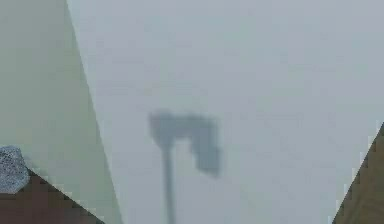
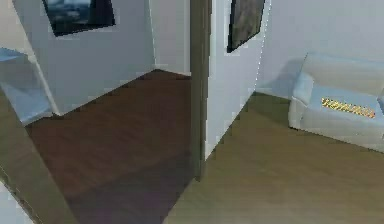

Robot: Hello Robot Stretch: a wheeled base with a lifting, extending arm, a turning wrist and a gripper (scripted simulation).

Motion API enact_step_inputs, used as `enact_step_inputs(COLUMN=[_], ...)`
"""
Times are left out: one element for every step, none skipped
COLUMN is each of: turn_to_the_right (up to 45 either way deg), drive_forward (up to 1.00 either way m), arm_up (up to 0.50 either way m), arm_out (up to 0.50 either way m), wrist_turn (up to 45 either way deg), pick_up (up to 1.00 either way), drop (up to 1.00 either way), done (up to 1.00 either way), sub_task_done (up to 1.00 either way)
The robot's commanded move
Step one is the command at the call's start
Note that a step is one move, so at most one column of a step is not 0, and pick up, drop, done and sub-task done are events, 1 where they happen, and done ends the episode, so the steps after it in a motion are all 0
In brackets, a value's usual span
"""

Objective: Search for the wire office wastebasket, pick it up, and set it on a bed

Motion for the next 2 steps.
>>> enact_step_inputs(turn_to_the_right=[-45.0, -45.0], drive_forward=[0.00, 0.00], arm_up=[0.00, 0.00], arm_out=[0.00, 0.00], wrist_turn=[0.0, 0.0], pick_up=[0.00, 0.00], drop=[0.00, 0.00], done=[0.00, 0.00], sub_task_done=[0.00, 0.00])
